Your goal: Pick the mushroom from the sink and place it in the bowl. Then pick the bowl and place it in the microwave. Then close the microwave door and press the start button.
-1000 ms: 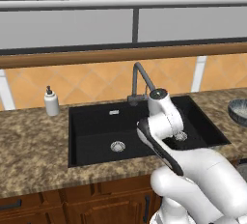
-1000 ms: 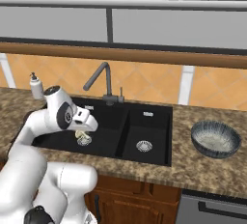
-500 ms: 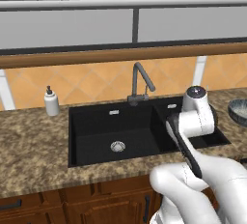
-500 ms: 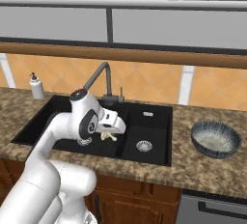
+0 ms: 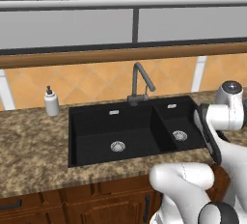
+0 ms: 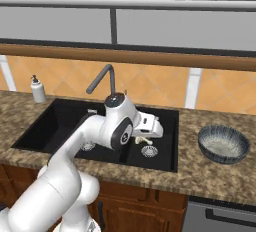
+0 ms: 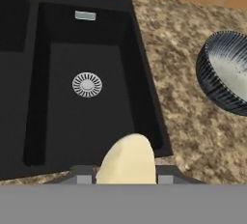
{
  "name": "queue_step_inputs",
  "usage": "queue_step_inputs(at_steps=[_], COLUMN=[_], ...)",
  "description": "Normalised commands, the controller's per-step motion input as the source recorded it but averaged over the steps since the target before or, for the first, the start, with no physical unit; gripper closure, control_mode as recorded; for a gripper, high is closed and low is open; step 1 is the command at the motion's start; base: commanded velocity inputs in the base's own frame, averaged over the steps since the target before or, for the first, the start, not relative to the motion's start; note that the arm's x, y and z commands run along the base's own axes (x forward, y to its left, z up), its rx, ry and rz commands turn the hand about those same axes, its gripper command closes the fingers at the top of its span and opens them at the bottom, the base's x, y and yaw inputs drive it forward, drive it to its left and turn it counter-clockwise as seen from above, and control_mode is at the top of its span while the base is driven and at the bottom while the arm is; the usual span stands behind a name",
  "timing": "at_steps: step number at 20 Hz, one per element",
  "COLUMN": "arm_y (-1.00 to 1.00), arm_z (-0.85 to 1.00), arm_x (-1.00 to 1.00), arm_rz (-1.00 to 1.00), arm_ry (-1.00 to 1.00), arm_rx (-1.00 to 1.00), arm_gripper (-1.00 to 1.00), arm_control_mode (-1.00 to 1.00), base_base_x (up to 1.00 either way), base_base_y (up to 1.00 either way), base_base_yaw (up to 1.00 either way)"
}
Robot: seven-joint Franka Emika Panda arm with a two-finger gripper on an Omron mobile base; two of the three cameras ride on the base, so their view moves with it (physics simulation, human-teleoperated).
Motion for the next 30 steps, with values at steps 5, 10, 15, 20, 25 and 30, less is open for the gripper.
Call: queue_step_inputs(at_steps=[5, 10, 15, 20, 25, 30], arm_y=[-1.0, -0.72, -0.99, -0.99, -0.81, -0.2], arm_z=[0.36, 0.84, 0.19, -0.57, -0.53, -0.46], arm_x=[0.14, -0.14, 0.27, 0.4, 0.43, 0.39], arm_rz=[0.0, -0.02, 0.0, 0.0, 0.0, 0.0], arm_ry=[0.0, -0.02, 0.01, 0.15, 0.07, 0.01], arm_rx=[-0.08, -0.08, -0.03, 0.0, 0.06, 0.07], arm_gripper=[1.0, 1.0, 1.0, 1.0, 1.0, 1.0], arm_control_mode=[-1.0, -1.0, -1.0, -1.0, -1.0, -1.0], base_base_x=[0.0, 0.0, 0.0, 0.0, 0.0, 0.0], base_base_y=[0.0, 0.0, 0.0, 0.0, 0.0, 0.0], base_base_yaw=[0.0, 0.0, 0.0, 0.0, 0.0, 0.0])
